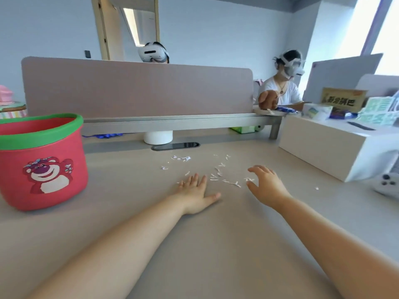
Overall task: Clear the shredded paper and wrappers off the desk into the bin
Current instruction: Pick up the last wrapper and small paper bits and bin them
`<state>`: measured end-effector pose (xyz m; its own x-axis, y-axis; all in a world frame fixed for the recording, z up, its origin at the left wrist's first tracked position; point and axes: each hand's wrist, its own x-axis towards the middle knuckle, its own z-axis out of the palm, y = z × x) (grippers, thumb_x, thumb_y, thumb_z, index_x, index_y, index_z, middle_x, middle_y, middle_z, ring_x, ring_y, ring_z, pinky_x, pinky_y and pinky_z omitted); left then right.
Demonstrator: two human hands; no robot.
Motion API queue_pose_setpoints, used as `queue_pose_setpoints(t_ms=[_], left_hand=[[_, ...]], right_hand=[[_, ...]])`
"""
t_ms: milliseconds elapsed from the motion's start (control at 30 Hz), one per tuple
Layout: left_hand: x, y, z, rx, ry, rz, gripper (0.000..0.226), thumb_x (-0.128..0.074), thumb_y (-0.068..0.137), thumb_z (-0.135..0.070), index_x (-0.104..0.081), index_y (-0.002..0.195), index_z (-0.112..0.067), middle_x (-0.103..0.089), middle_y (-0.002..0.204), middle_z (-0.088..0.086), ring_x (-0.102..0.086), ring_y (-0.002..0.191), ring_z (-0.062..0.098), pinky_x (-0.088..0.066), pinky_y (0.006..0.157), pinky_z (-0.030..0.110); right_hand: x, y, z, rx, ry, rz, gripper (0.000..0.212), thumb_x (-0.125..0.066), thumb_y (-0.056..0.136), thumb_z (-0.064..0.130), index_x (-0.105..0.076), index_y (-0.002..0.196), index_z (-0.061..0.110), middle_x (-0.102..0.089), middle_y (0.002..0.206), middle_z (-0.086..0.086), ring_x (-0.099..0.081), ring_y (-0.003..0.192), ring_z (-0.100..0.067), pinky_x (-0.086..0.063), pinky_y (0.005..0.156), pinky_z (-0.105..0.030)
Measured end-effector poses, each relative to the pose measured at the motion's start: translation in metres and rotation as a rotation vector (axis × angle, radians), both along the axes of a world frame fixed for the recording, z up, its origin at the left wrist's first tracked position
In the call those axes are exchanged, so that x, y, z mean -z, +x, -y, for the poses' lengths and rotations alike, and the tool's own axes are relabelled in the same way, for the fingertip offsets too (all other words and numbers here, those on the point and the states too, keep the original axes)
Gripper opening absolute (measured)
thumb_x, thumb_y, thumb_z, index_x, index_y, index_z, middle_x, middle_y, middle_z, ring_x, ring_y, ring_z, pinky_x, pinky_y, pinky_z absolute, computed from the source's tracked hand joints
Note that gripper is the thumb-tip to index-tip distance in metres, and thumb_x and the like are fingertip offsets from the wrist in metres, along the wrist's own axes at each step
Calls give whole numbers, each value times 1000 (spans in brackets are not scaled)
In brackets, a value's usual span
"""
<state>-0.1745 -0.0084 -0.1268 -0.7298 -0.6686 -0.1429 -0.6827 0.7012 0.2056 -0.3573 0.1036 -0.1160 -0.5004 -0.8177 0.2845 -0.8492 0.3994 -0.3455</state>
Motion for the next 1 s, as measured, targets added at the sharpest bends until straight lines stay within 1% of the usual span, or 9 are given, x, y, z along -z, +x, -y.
queue_pose_setpoints(t_ms=[133, 233, 300, 367, 467, 567, 700, 833, 1000], left_hand=[[-3, -36, -6, 45, -19, 3, 84, -27, 88, -65, 10, 148, -21, 12, 158, 9, 9, 146, 27, 1, 119, 42], [-2, -46, -2, 57, -40, 3, 79, -25, 90, -62, 6, 149, -20, 7, 159, 9, 6, 147, 25, -1, 120, 40], [1, -49, -1, 66, -44, 0, 77, -24, 91, -60, 4, 149, -18, 6, 159, 9, 5, 147, 22, -1, 120, 38], [2, -51, -3, 63, -54, -11, 75, -24, 92, -58, 2, 149, -17, 5, 159, 8, 5, 147, 19, -1, 120, 36], [2, -52, -3, 53, -64, -38, 73, -26, 93, -55, -1, 149, -15, 2, 159, 6, 2, 147, 18, -2, 119, 35], [3, -52, -4, 34, -61, -142, 67, -33, 95, -45, -9, 148, -10, -9, 158, 6, -9, 146, 19, -11, 118, 33], [2, -47, 1, -28, -115, -206, 57, -37, 95, -33, -22, 142, -6, -27, 151, 12, -25, 140, 25, -23, 113, 33], [-8, -33, 26, -100, -173, -219, 52, -35, 95, -33, -27, 139, -5, -29, 149, 12, -25, 139, 26, -25, 112, 37], [-12, -13, 83, -199, -124, -142, 60, -30, 97, -39, -13, 147, -11, -11, 158, 8, -8, 146, 21, -16, 117, 40]], right_hand=[[7, -47, -37, 376, 200, 27, 60, -36, 93, 38, -19, 143, 11, -3, 158, -9, 8, 145, -30, -4, 116, -52], [12, -72, -53, 534, 264, 126, 65, -30, 93, 40, -8, 146, 9, 8, 157, -13, 14, 144, -31, 3, 117, -50], [15, -85, -57, 588, 283, 192, 67, -28, 92, 41, -7, 146, 8, 5, 157, -14, 10, 145, -29, 2, 118, -47], [17, -91, -53, 542, 303, 180, 68, -27, 92, 44, -13, 145, 4, -7, 156, -17, -2, 146, -28, -5, 119, -43], [14, -73, -30, 291, 307, 152, 64, -25, 94, 44, -22, 142, 2, -20, 153, -17, -16, 143, -28, -16, 116, -39], [11, -36, 1, -5, 288, 173, 53, -25, 98, 37, -27, 140, 4, -23, 153, -13, -18, 143, -24, -17, 115, -34], [12, 2, 28, -253, 294, 228, 51, -29, 99, 29, -18, 145, 9, -16, 157, -7, -13, 145, -19, -9, 117, -28], [5, 1, 40, -298, 192, 415, 50, -33, 98, 26, -20, 146, 21, -21, 155, -2, -22, 143, -18, -13, 115, -25], [0, -30, 71, -146, 208, 269, 51, -29, 99, 23, -14, 146, 11, -15, 156, -9, -18, 143, -23, -14, 110, -22]])
